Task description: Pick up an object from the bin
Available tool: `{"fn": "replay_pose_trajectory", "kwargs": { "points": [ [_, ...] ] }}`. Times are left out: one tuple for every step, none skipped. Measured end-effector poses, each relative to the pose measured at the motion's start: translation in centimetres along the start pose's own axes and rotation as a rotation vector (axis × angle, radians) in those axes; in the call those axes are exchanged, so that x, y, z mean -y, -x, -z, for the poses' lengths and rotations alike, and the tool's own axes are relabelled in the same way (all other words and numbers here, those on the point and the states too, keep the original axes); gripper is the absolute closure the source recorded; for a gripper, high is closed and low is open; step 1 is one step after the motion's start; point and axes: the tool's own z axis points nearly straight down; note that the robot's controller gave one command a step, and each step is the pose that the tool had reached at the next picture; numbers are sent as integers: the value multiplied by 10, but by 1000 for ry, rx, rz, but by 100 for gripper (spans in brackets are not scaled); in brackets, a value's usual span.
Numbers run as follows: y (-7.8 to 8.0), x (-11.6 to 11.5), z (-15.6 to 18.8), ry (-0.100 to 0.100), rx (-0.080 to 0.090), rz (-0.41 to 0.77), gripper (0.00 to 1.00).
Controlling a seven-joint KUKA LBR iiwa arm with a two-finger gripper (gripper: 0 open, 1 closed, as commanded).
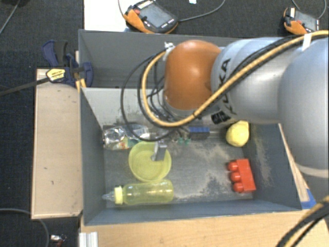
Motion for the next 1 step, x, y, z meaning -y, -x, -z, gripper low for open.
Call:
{"fn": "replay_pose_trajectory", "kwargs": {
  "points": [
    [2,1,4,1,7,-6,0]
  ]
}}
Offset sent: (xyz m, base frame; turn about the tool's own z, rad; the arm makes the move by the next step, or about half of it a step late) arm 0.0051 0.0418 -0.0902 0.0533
